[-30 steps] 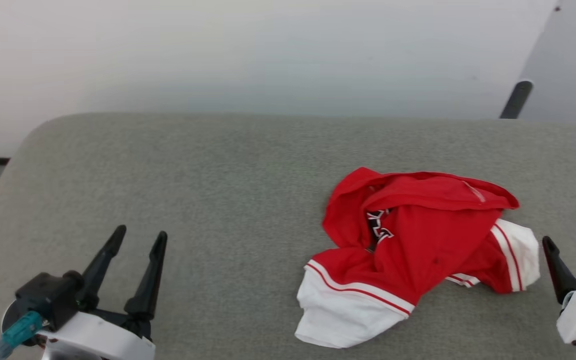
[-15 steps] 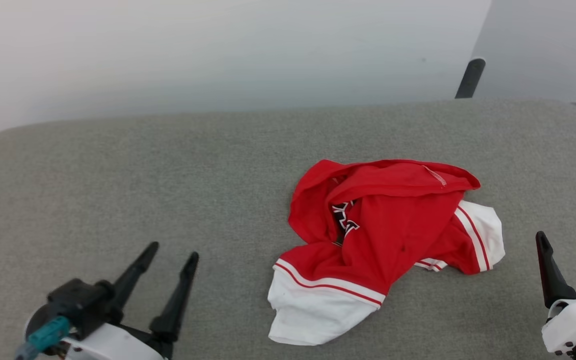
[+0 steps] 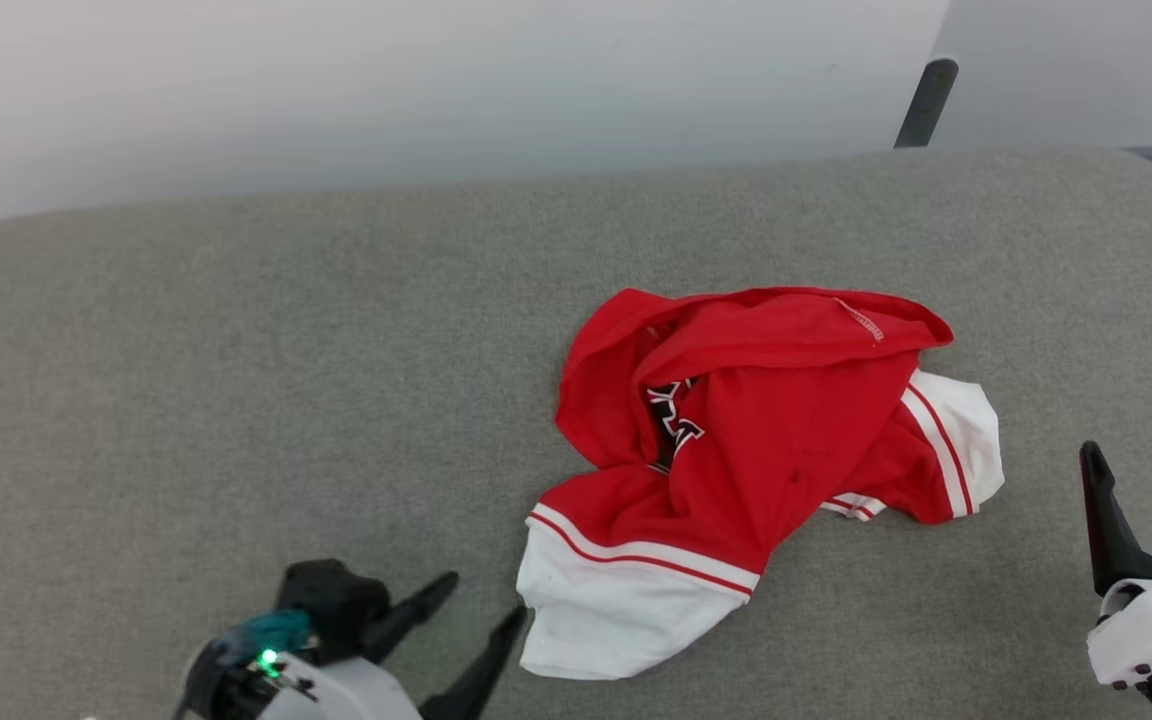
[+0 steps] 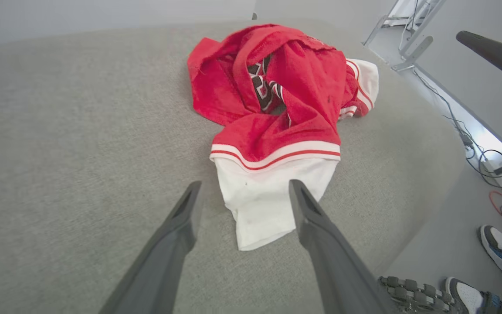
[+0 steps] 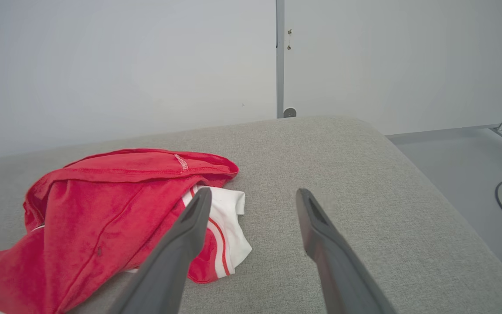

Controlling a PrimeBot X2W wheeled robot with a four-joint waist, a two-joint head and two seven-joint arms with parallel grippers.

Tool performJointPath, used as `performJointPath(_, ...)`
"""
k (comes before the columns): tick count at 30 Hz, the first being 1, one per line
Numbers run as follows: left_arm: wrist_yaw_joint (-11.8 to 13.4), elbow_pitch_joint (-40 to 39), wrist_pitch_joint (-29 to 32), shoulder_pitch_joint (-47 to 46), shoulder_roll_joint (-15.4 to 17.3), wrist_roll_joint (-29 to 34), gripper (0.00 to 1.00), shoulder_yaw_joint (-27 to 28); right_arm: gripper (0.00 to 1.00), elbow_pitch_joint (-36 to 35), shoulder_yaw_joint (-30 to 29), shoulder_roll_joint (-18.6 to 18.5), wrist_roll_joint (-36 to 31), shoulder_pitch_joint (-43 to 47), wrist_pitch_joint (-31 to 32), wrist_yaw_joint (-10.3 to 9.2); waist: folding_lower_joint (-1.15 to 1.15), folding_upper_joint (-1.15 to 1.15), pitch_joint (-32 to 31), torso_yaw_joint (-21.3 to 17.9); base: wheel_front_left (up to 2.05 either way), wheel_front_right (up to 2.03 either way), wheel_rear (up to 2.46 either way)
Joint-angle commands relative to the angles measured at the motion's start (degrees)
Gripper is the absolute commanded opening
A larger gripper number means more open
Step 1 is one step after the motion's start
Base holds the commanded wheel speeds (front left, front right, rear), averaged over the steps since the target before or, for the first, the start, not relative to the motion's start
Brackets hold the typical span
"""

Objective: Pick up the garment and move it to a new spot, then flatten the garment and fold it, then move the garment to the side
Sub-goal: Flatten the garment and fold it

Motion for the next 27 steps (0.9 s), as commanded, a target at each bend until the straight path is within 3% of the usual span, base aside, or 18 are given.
performJointPath(1, -0.4, 0.5, 0.5, -0.6, -0.2, -0.2, 1.0, -0.4, 1.0, 0.2, 0.1, 0.0, 0.5, -0.5, -0.2, -0.01, 0.0, 0.0, 0.7, -0.4, 0.0, 0.0, 0.0)
performJointPath(13, -2.4, 11.3, 6.8, -6.0, -2.9, -0.5, 1.0, -6.5, 1.0, 1.3, 1.3, -0.7, 1.3, -2.5, -0.7, -0.01, 0.0, 0.0, 3.3, -2.9, 0.0, 0.0, 0.0)
performJointPath(27, -1.2, 23.4, 7.0, -11.4, -4.9, 2.8, 1.0, -8.4, 1.0, 2.3, 1.6, -0.2, 1.9, -3.2, -1.0, -0.01, 0.0, 0.0, 4.6, -4.3, 0.0, 0.0, 0.0)
